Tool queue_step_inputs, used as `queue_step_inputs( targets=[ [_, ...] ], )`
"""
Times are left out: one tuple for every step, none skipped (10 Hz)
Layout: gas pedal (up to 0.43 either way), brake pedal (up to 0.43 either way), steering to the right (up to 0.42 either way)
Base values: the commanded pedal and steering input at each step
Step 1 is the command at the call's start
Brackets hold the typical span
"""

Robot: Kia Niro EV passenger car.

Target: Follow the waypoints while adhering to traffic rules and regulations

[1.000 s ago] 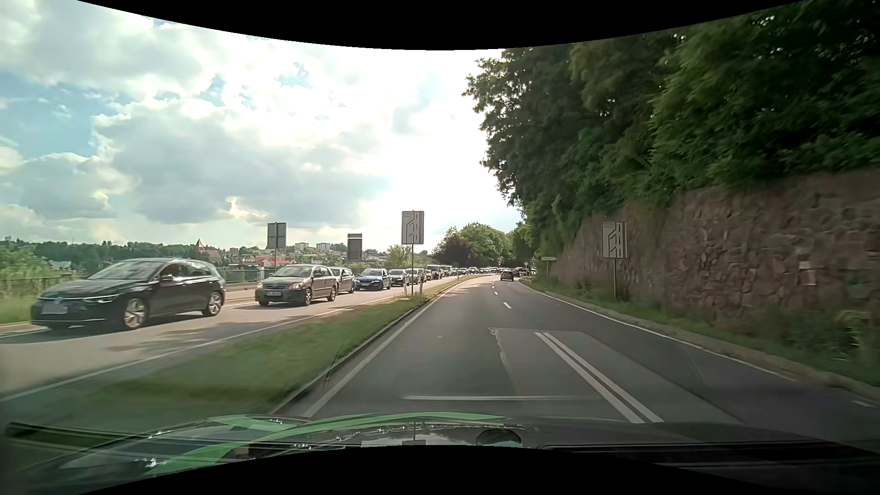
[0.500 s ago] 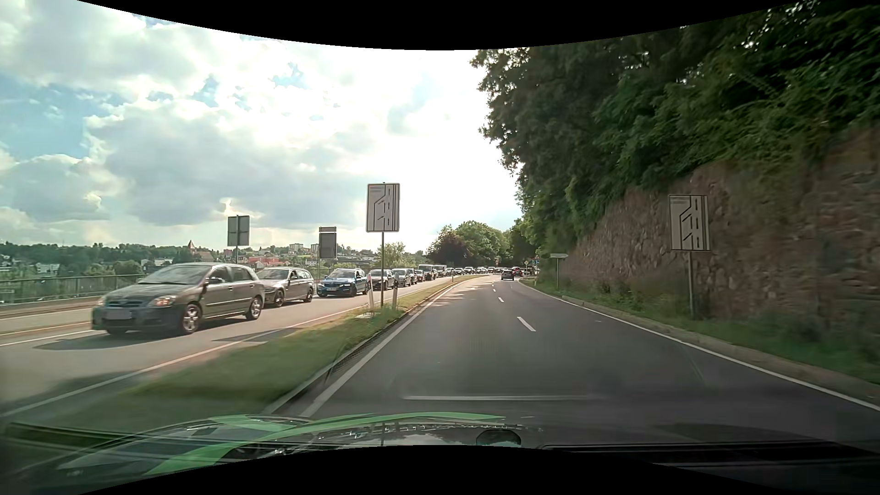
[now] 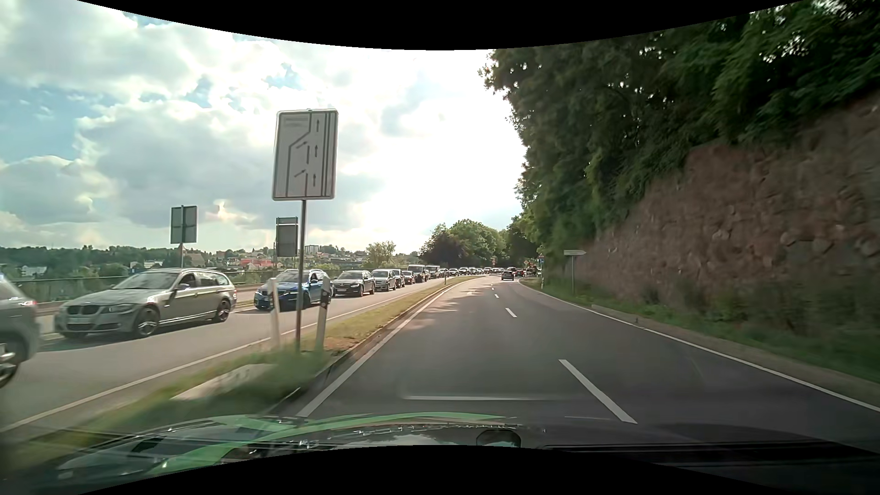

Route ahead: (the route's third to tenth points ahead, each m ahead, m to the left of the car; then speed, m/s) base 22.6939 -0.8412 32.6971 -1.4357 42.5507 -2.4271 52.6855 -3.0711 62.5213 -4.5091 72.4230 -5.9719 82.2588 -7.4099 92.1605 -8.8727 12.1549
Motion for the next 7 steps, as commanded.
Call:
queue_step_inputs(
  targets=[
    [0.138,0.000,0.008],
    [0.138,0.000,0.007],
    [0.138,0.000,0.007],
    [0.138,0.000,0.007],
    [0.138,0.000,0.007],
    [0.138,0.000,0.006],
    [0.138,0.000,0.006]
  ],
)
